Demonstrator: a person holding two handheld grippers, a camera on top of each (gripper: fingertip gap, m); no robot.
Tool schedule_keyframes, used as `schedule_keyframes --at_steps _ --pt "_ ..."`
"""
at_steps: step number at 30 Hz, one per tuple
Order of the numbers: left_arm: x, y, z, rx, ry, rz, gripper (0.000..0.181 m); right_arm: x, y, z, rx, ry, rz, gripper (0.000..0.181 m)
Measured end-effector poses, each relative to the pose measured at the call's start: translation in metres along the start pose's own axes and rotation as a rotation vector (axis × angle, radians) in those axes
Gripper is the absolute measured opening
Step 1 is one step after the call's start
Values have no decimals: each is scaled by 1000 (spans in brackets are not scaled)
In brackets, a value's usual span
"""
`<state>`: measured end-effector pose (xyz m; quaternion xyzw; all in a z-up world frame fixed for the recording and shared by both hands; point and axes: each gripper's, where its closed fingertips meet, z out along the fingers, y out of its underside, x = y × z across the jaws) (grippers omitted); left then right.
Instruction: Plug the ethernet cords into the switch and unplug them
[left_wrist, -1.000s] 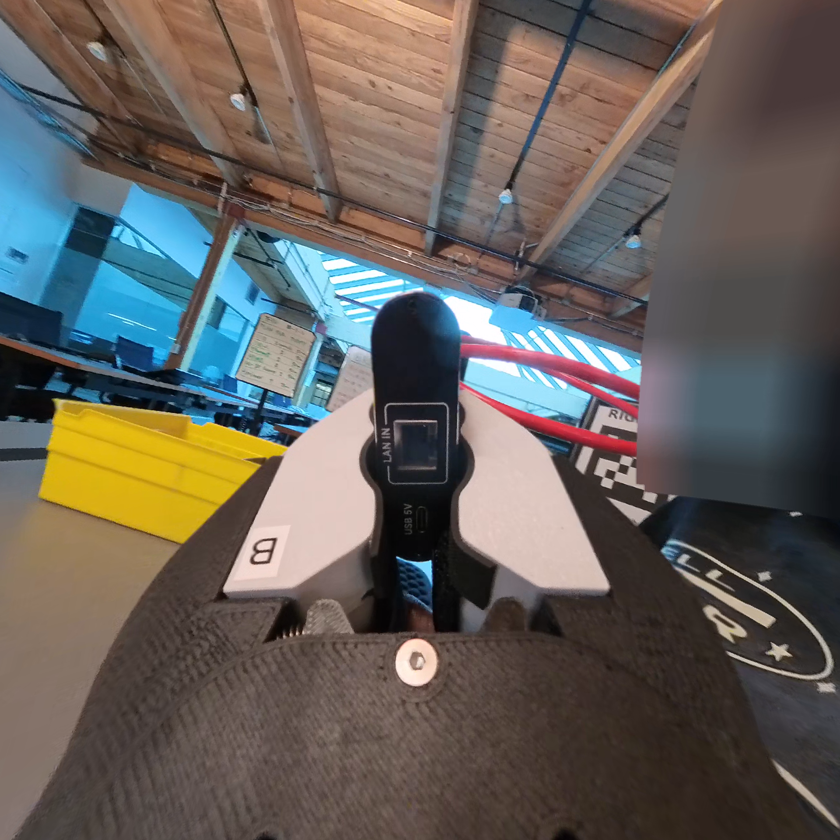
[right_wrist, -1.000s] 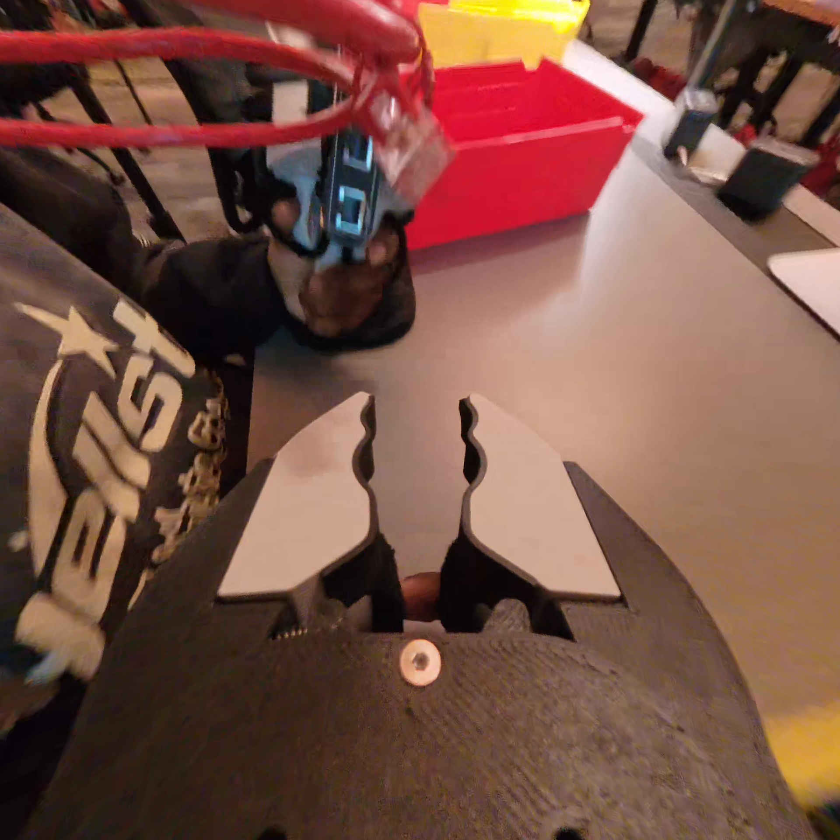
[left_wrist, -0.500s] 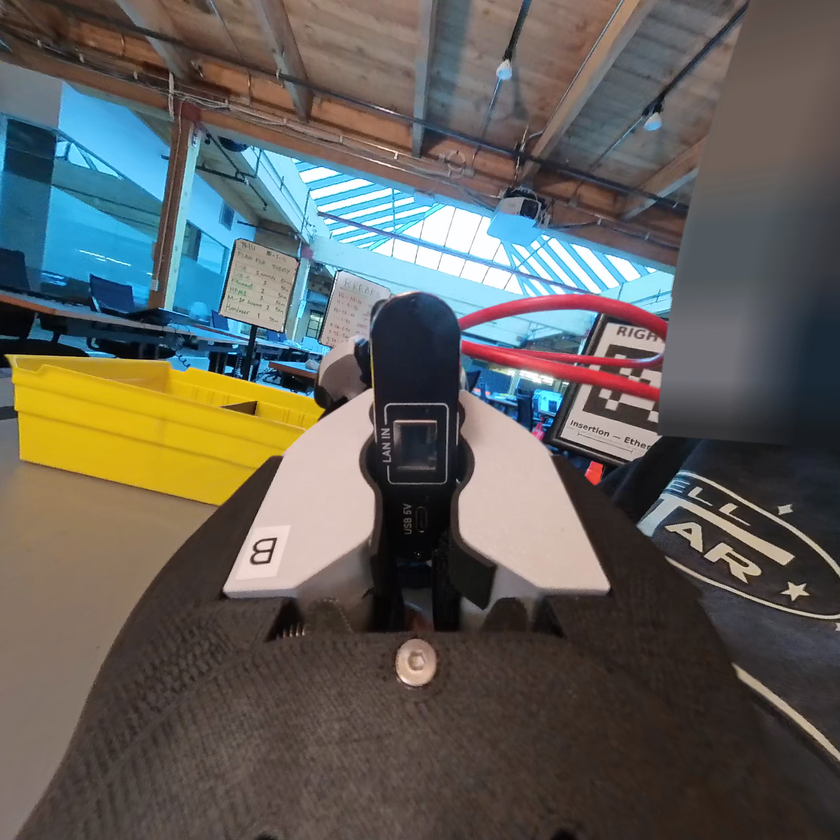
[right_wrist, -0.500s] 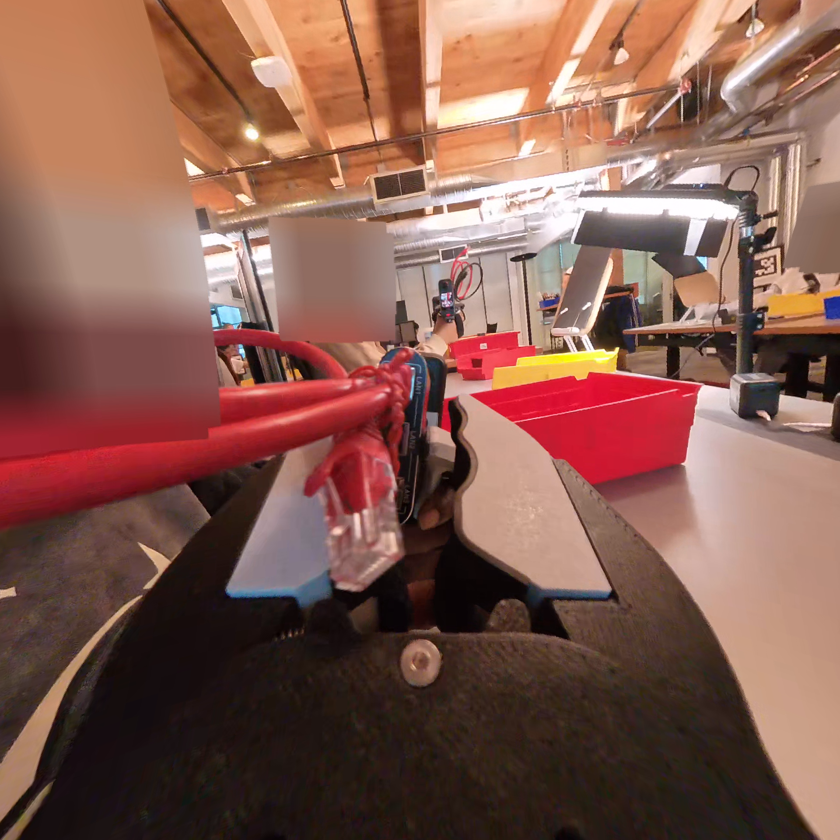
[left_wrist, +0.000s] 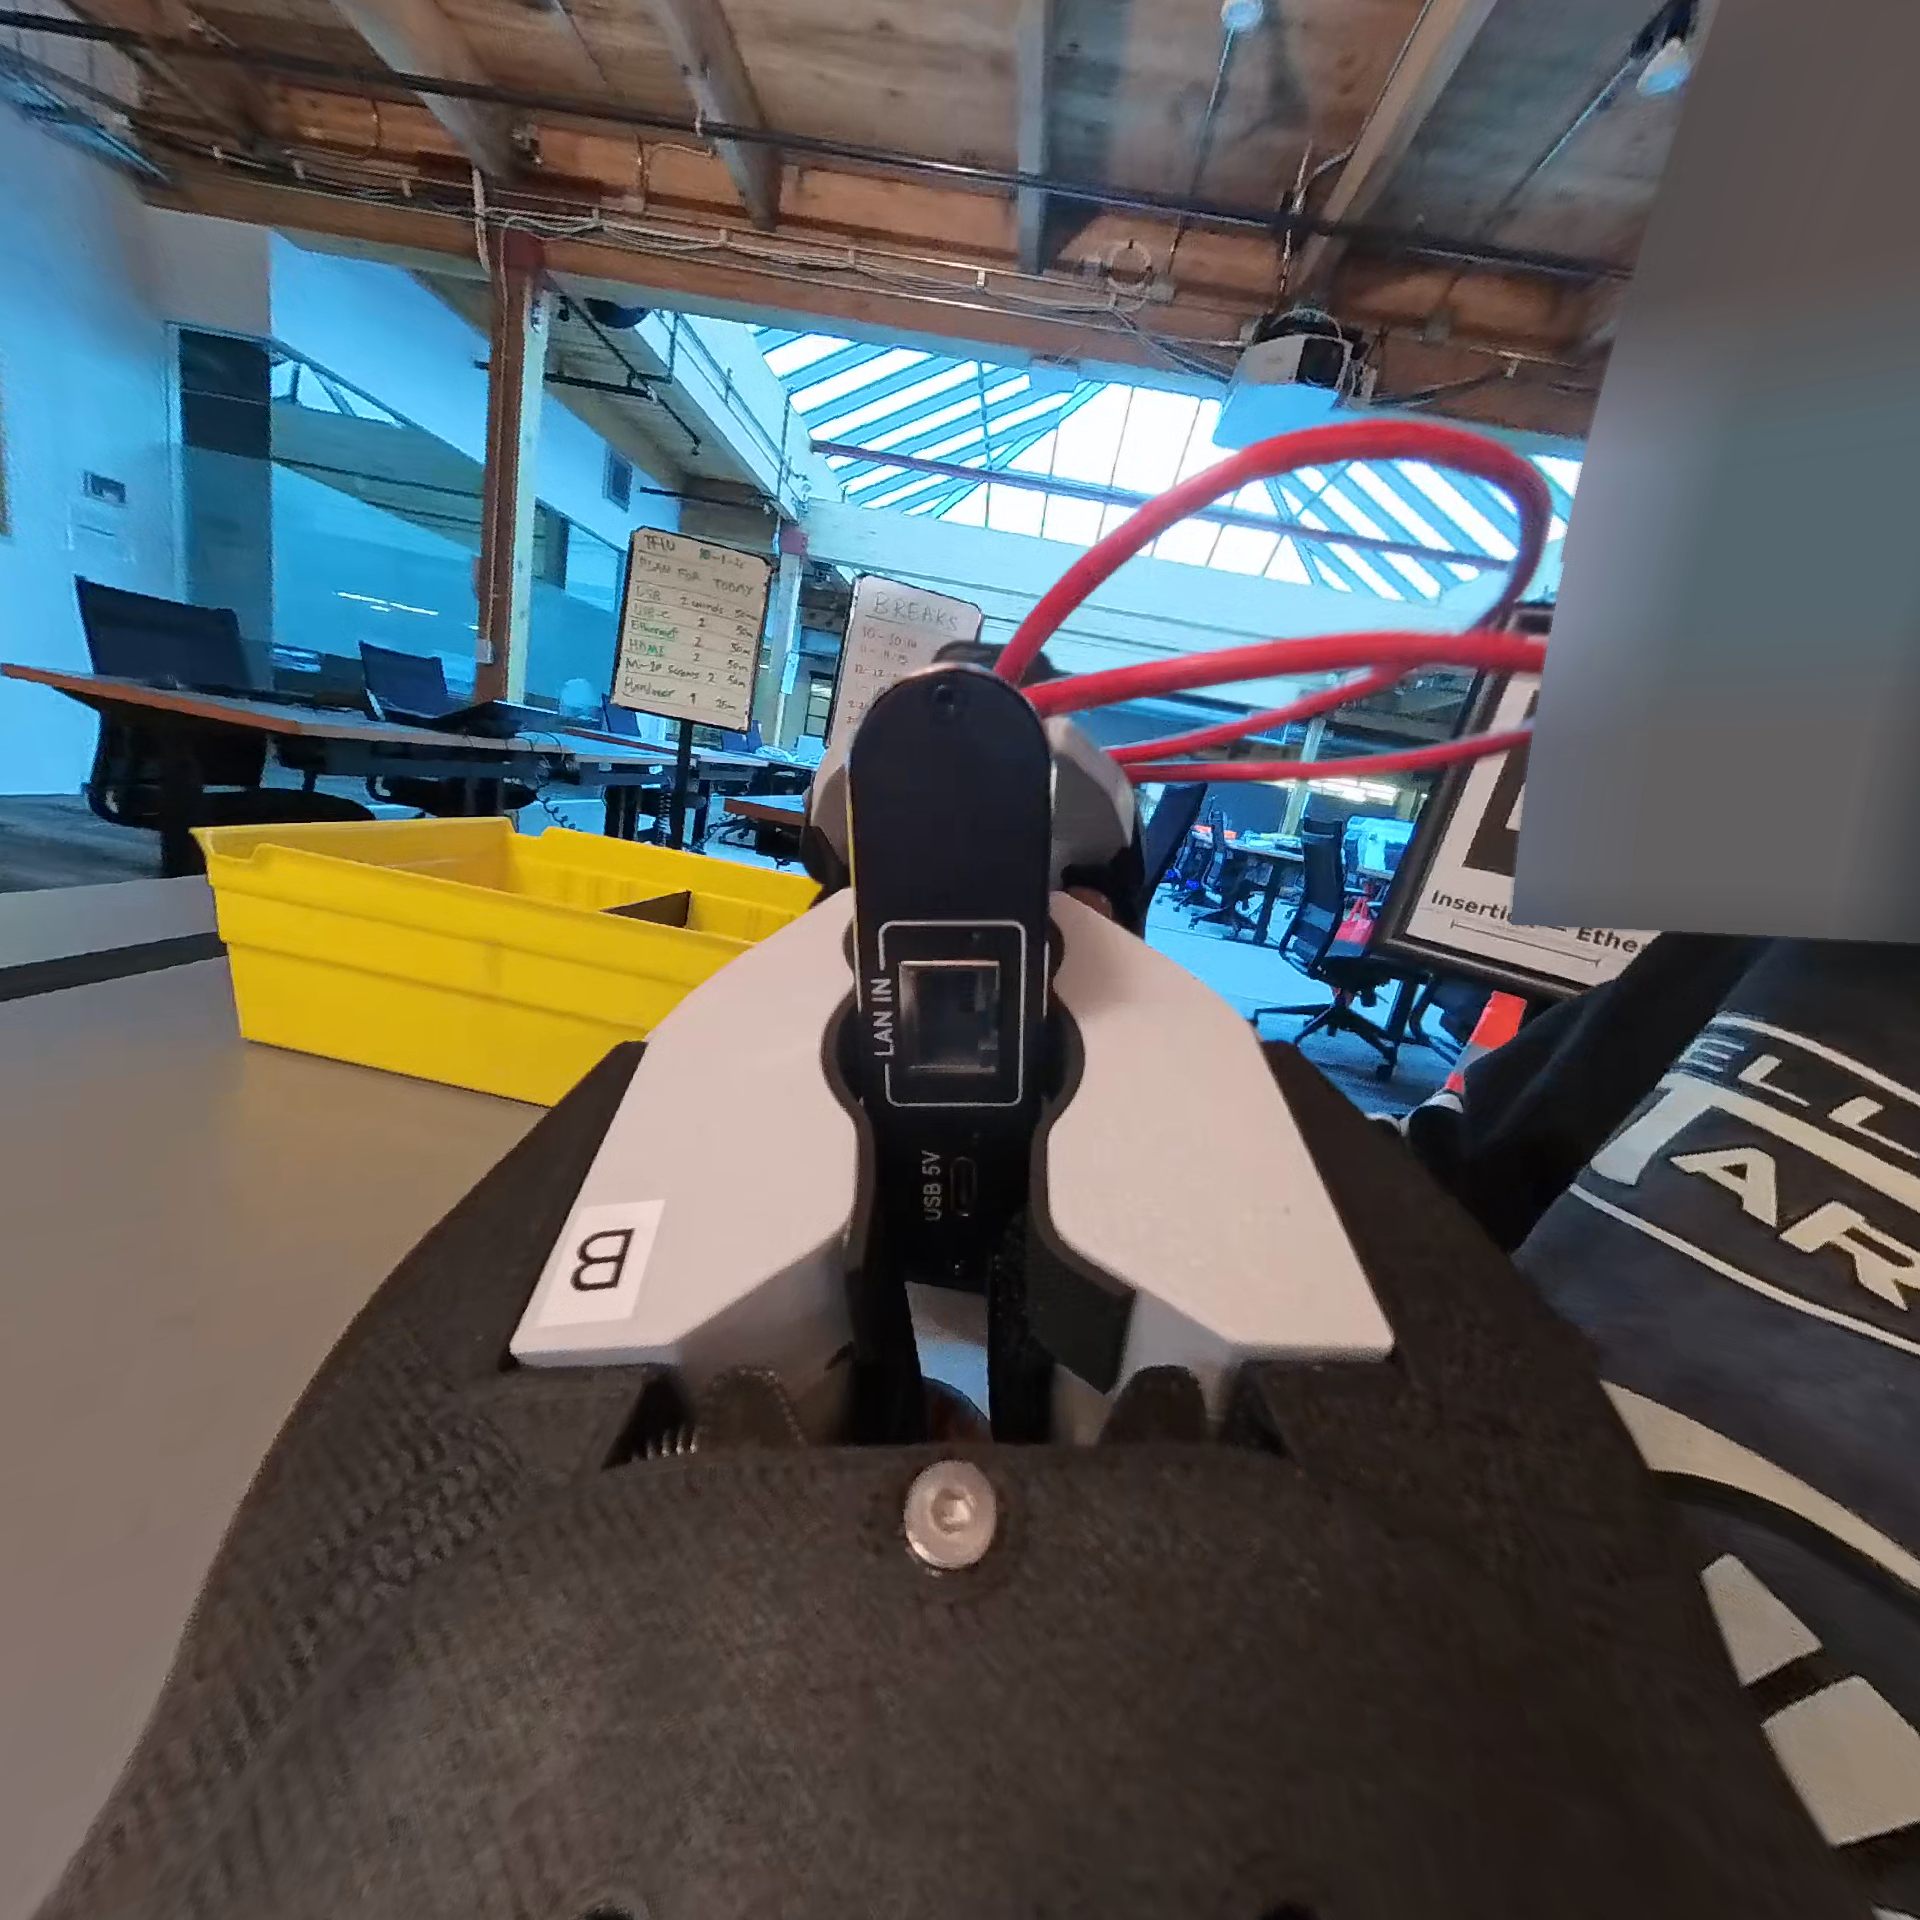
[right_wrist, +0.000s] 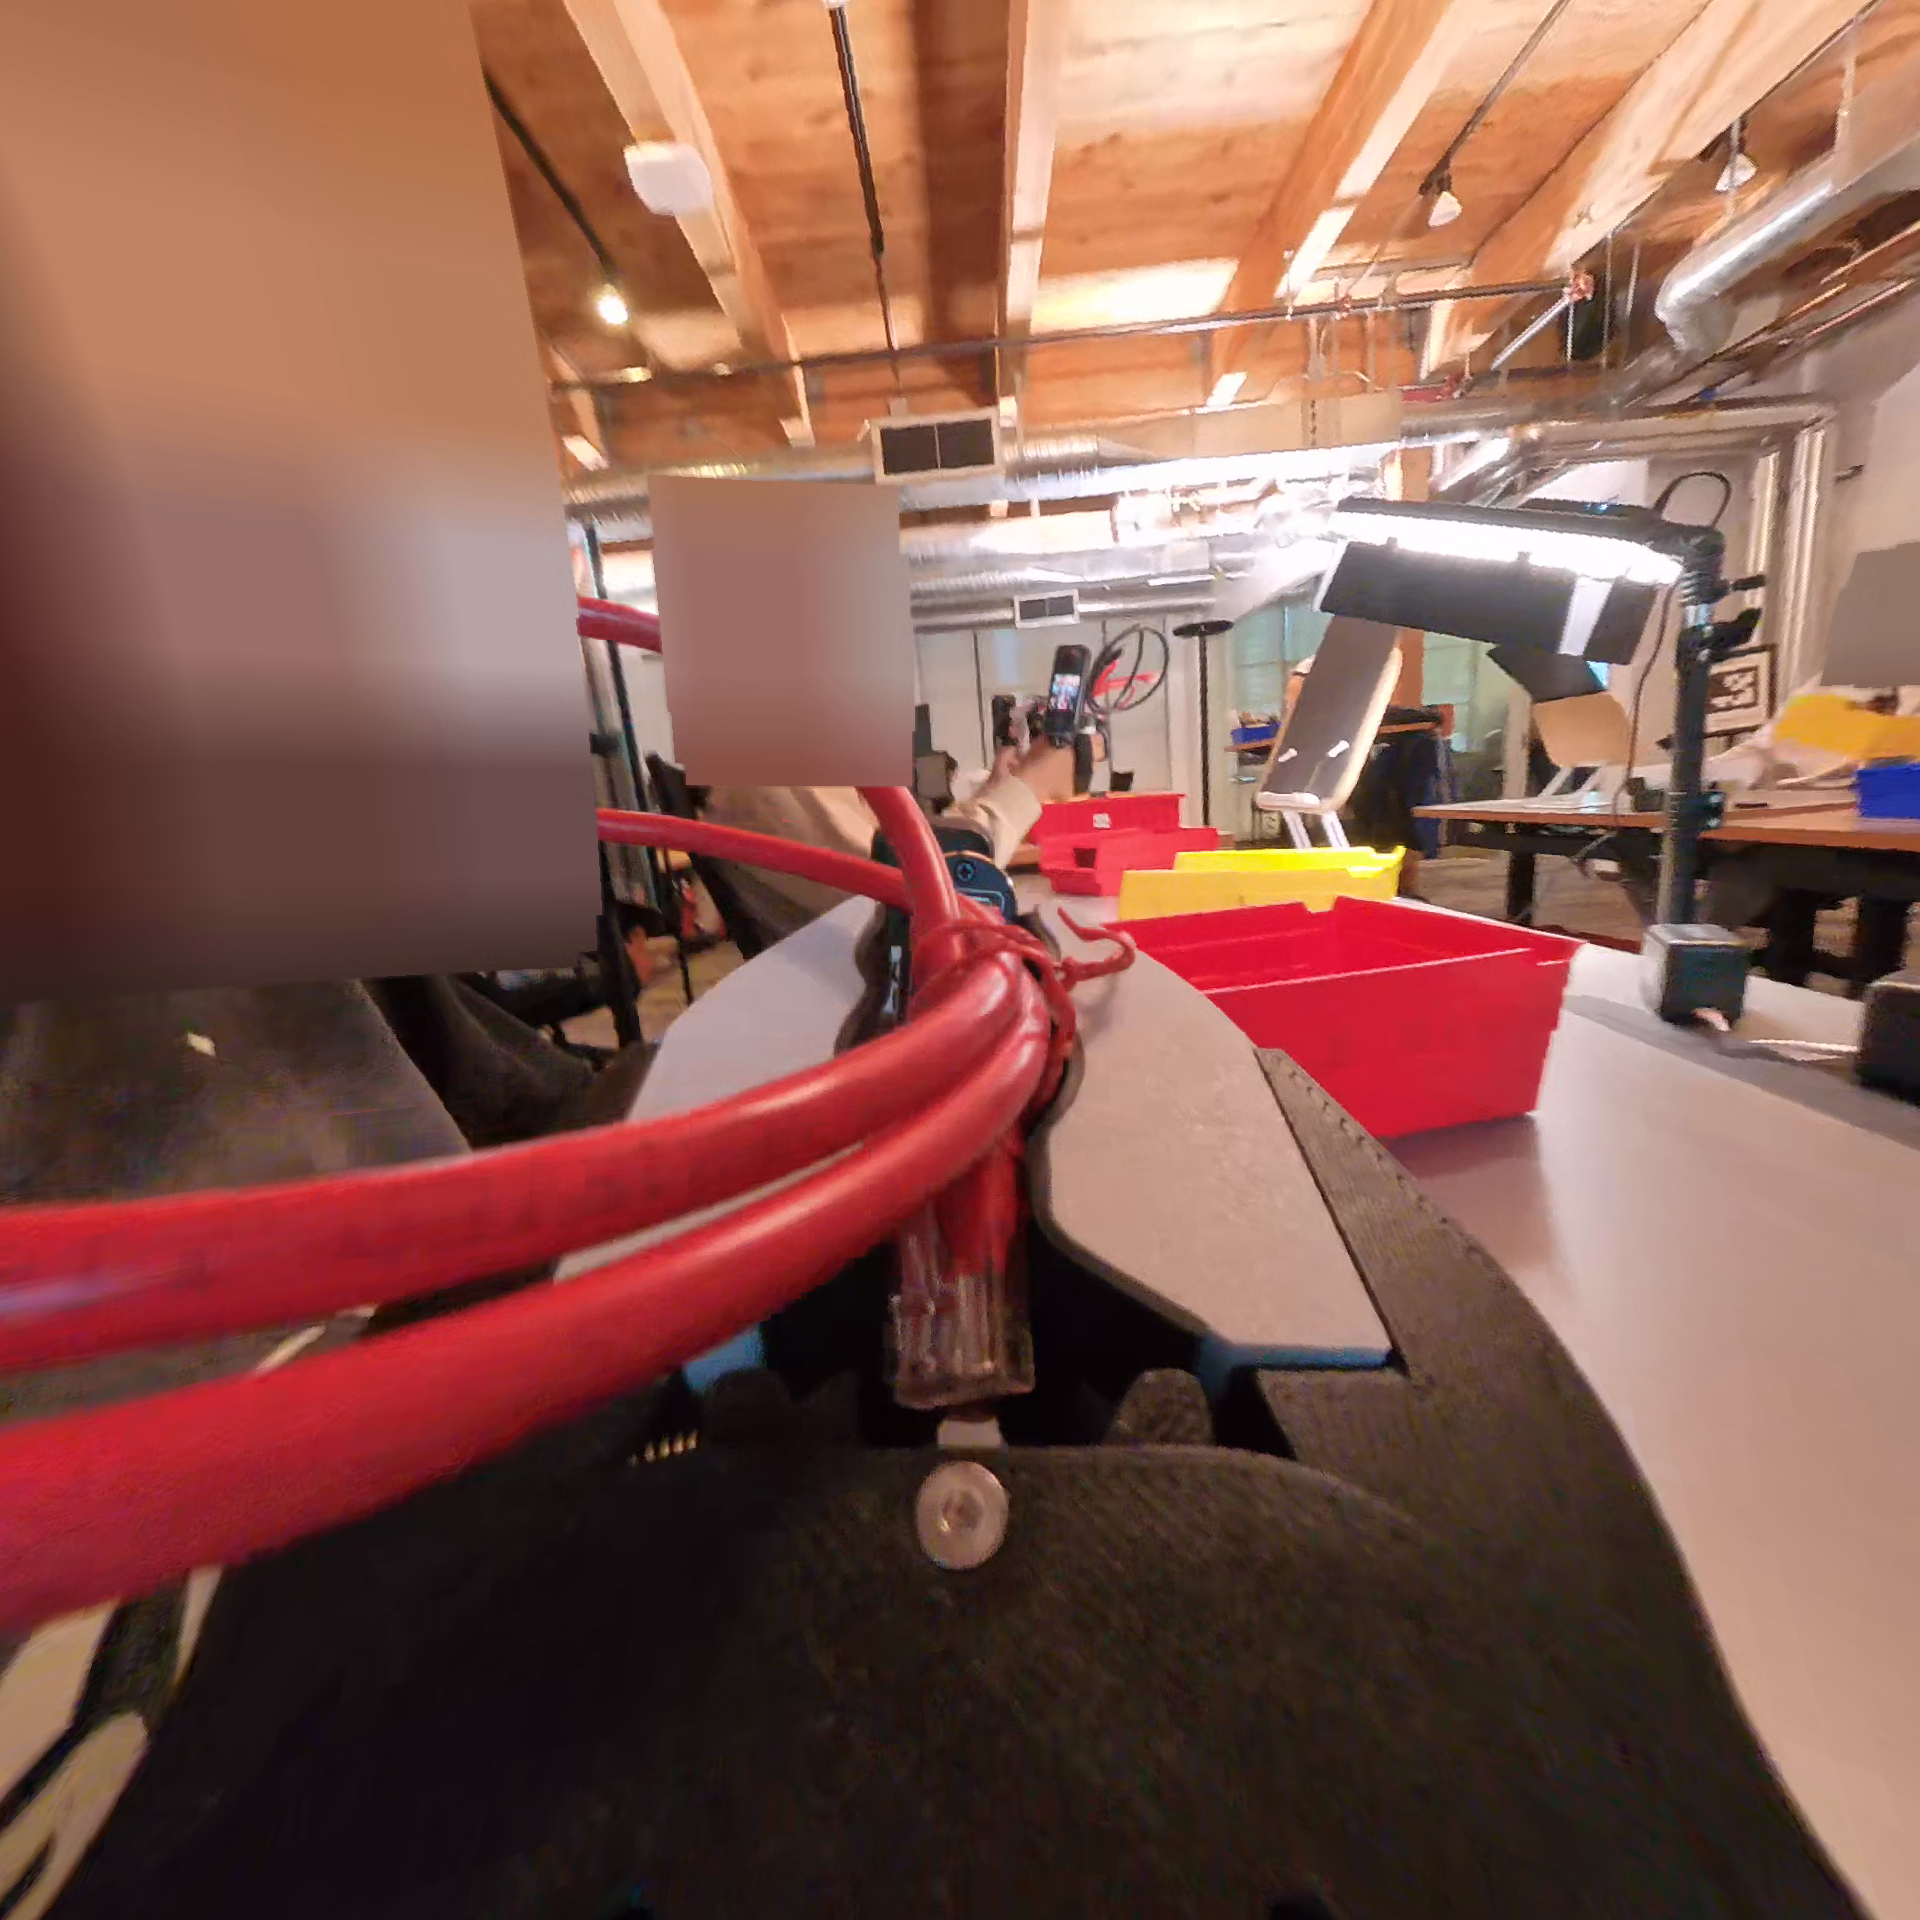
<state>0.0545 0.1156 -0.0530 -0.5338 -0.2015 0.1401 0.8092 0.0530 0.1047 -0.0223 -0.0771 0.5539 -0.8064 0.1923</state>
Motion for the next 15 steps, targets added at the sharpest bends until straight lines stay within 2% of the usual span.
schedule_keyframes --at_steps 3,9,12,15 --pt "1 0 0 -1 8 -7 25 0 7 -1 -82 18 -87 23" --pt "4 5 2 -22 20 18 27 -2 3 -6 -54 -11 -115 21" --pt "5 0 2 4 19 23 35 -4 5 -6 -64 -21 -136 21" --pt "4 -3 0 20 18 29 32 -8 8 -3 -78 -20 -180 21"
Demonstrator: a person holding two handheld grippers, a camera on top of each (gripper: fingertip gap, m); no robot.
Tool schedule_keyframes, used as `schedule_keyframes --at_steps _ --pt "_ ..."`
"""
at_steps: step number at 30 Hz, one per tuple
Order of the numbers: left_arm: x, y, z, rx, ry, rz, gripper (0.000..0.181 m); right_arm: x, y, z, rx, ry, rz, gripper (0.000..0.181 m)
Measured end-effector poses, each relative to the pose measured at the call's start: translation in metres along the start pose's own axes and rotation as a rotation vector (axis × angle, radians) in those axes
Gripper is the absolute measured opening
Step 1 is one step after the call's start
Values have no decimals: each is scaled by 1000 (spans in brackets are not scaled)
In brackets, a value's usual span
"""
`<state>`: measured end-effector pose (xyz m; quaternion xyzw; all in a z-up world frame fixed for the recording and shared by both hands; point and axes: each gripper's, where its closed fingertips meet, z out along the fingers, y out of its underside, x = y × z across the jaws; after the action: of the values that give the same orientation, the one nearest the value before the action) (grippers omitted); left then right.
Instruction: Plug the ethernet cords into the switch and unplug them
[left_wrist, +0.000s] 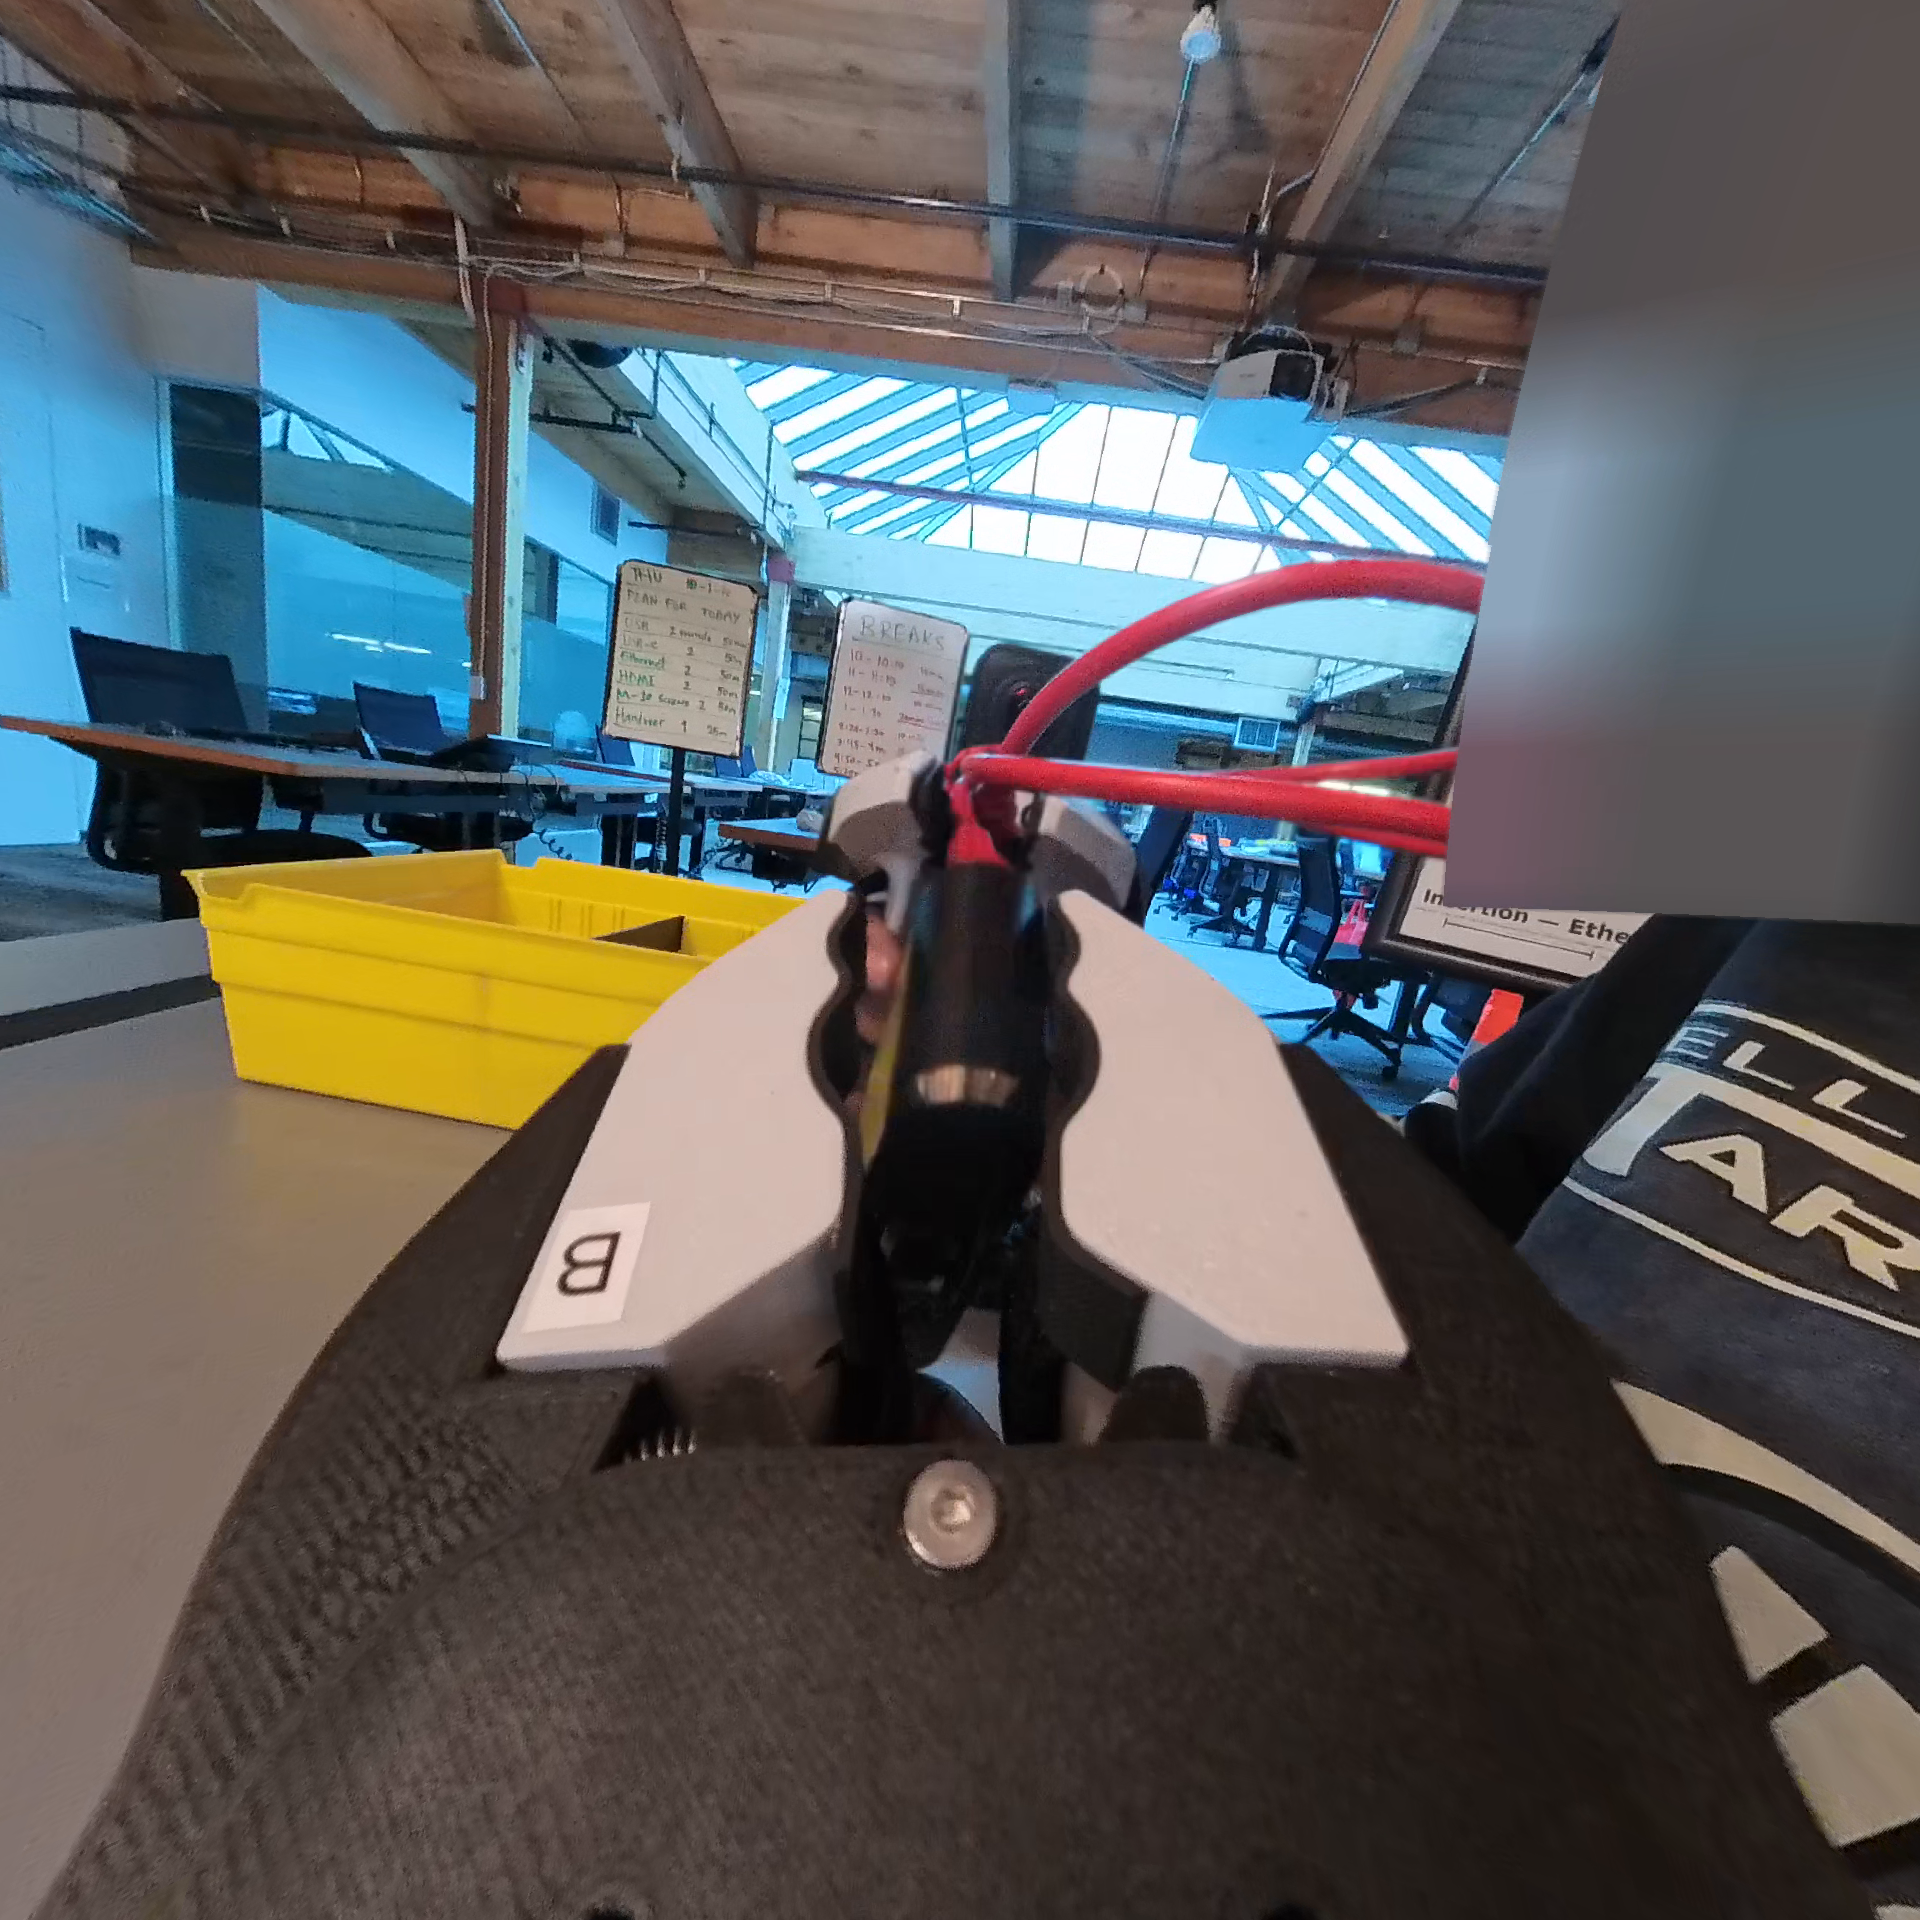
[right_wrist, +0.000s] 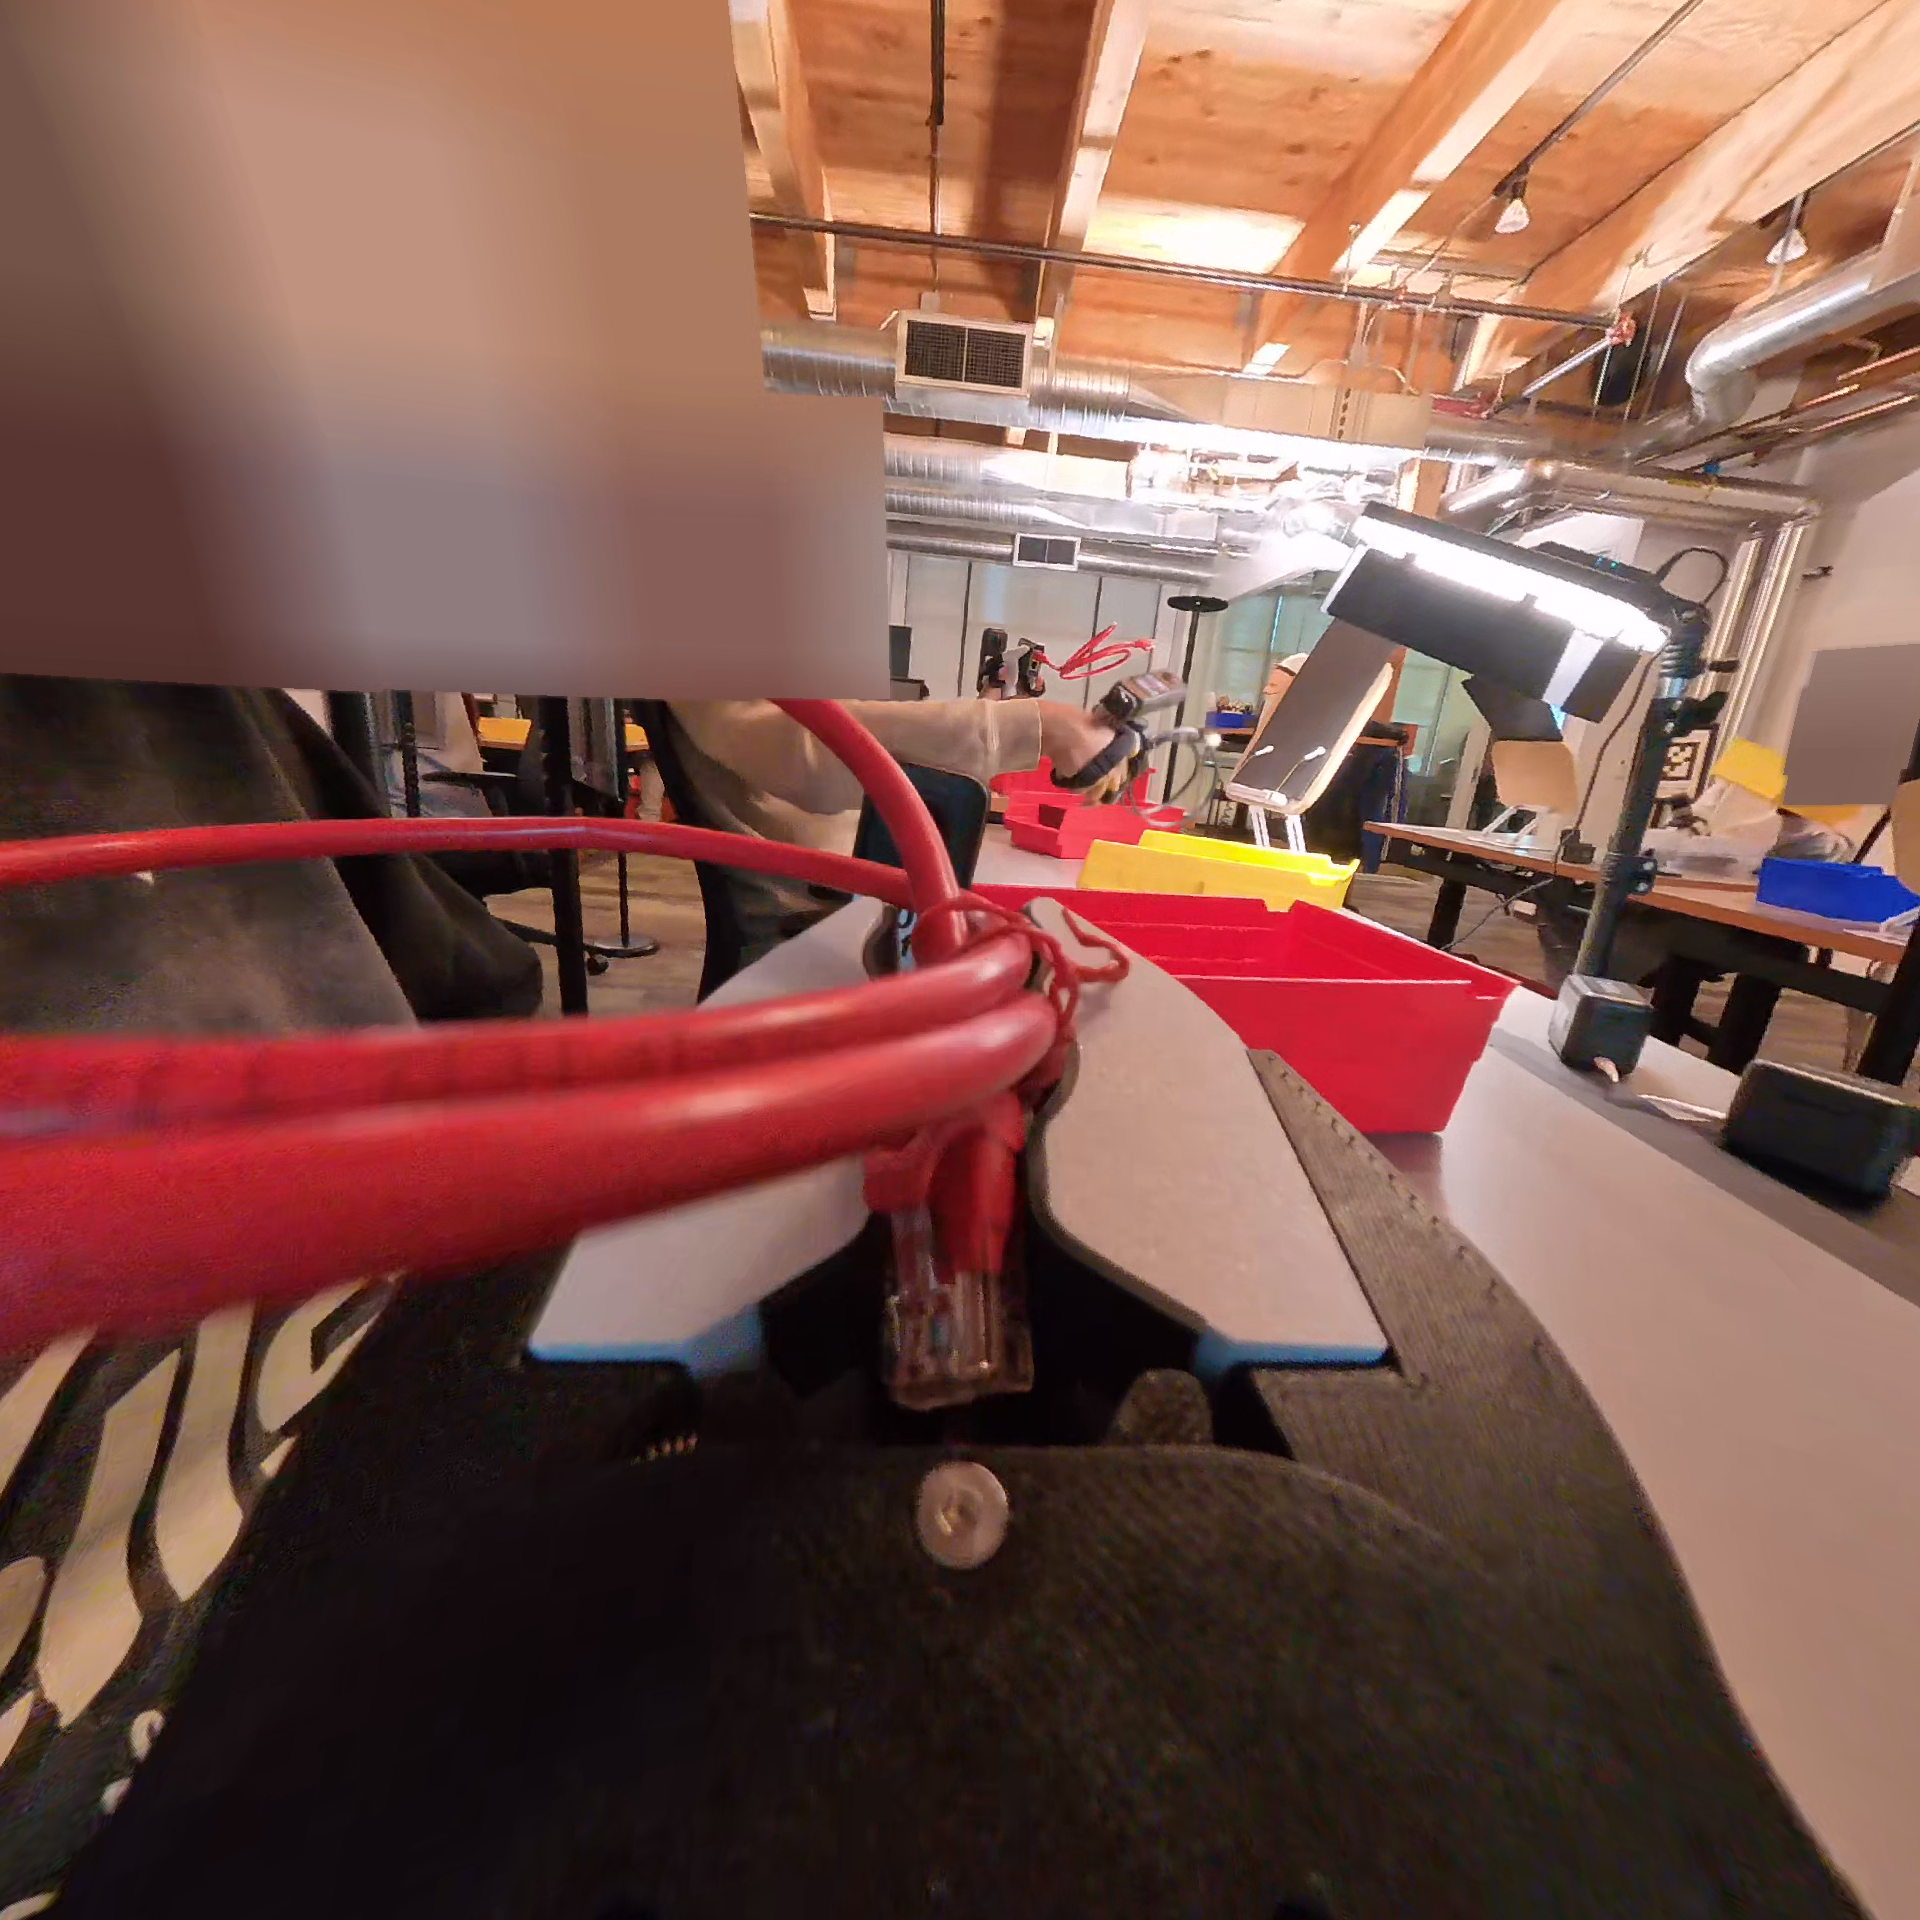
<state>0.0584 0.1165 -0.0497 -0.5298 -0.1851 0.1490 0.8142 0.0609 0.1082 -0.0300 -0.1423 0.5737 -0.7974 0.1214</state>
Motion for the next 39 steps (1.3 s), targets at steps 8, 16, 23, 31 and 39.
schedule_keyframes --at_steps 8,16,23,31,39 --pt "4 18 5 -117 -15 140 38 -2 -13 -3 98 -17 48 20" --pt "1 27 10 -161 -105 369 37 0 -39 -5 278 16 138 20" --pt "5 14 6 -94 -131 505 27 -8 -49 -2 365 -36 240 20" --pt "22 -2 1 8 -54 504 25 -29 -27 2 81 -96 -108 31" --pt "30 -17 -4 105 72 280 25 -21 -18 -19 -76 -71 -284 26"
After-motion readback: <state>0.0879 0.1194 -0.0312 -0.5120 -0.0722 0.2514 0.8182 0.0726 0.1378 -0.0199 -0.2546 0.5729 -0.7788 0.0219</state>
